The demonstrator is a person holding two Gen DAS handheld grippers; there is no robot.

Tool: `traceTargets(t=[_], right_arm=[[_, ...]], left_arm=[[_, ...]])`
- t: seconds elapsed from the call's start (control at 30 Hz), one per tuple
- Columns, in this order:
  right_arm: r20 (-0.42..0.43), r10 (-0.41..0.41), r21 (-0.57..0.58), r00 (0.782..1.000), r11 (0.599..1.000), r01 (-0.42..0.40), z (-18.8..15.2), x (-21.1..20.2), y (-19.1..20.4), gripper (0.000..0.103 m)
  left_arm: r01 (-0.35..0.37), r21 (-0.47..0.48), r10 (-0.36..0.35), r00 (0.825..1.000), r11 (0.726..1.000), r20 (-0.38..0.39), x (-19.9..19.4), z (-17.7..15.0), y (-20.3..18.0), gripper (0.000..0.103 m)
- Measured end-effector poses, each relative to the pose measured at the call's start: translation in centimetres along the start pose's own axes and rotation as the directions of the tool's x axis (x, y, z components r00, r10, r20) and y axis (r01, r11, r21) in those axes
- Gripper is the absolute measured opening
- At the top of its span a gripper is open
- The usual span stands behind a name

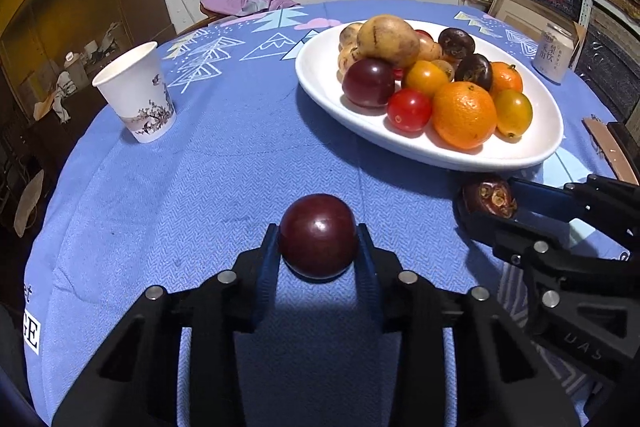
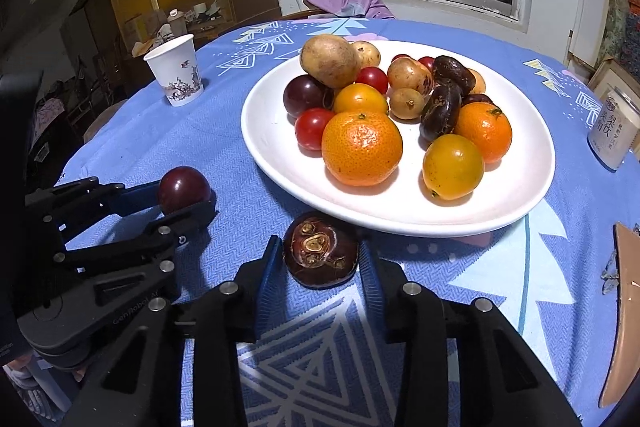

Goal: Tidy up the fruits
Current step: 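Grasp and carry the plum and date onto the plate, opening both tools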

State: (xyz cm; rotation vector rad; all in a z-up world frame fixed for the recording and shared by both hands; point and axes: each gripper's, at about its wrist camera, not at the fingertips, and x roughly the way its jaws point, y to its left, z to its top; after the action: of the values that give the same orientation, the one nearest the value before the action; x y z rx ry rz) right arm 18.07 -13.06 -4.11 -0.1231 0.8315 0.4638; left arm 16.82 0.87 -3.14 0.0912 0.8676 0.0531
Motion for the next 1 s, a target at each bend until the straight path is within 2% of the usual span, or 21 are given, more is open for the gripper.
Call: traceTargets(t=[0.1, 0.37, 0.47, 0.6, 0.77, 0.87, 0.93, 1.0], right_arm=[[0.003, 0.001, 0.001, 1.000, 1.000, -0.001, 0.0, -0.1, 0.0, 0.040], [0.022, 0.028, 0.003, 0.999, 1.000, -0.028, -1.0, -1.7, 0.1, 0.040], [0.077, 0.036, 0.003, 0.996, 0.999, -0.037, -2.0, -4.4, -0.1, 0.040], [0.203, 0.028, 0.026, 0.979, 0.999, -0.034, -2.5, -9.7, -1.4, 0.040], [0.370, -0.019, 0.062, 0.929, 0.998, -0.004, 1.9, -16.7, -4.3, 0.040], [0.428, -0.041, 0.090, 0.903, 0.996, 0.002, 5.3, -18.3, -5.9, 0.039], [0.432, -0.048, 0.108, 0.901, 0.994, 0.001, 7.2, -17.4, -6.8, 0.039], [0.401, -0.059, 0.123, 0.914, 0.992, 0.010, 8.8, -14.8, -7.5, 0.040]], left_arm=[[-0.007, 0.011, 0.007, 1.000, 1.000, 0.018, -0.4, -0.1, -0.3, 0.037], [-0.070, 0.034, 0.065, 0.988, 0.997, 0.138, -2.9, -0.5, -1.3, 0.036], [-0.092, 0.034, 0.084, 0.978, 0.995, 0.189, -4.5, -0.6, -1.7, 0.036], [-0.066, 0.016, 0.059, 0.962, 0.998, 0.268, -7.8, 0.7, -1.7, 0.036], [-0.033, 0.010, 0.027, 0.939, 0.999, 0.343, -11.8, 5.8, -1.1, 0.036], [-0.005, -0.008, 0.008, 0.926, 1.000, 0.378, -13.0, 9.5, -1.1, 0.036], [0.015, -0.011, -0.010, 0.929, 1.000, 0.370, -12.1, 11.2, -1.6, 0.036], [0.032, -0.003, -0.029, 0.940, 0.999, 0.339, -10.3, 12.3, -2.4, 0.037]])
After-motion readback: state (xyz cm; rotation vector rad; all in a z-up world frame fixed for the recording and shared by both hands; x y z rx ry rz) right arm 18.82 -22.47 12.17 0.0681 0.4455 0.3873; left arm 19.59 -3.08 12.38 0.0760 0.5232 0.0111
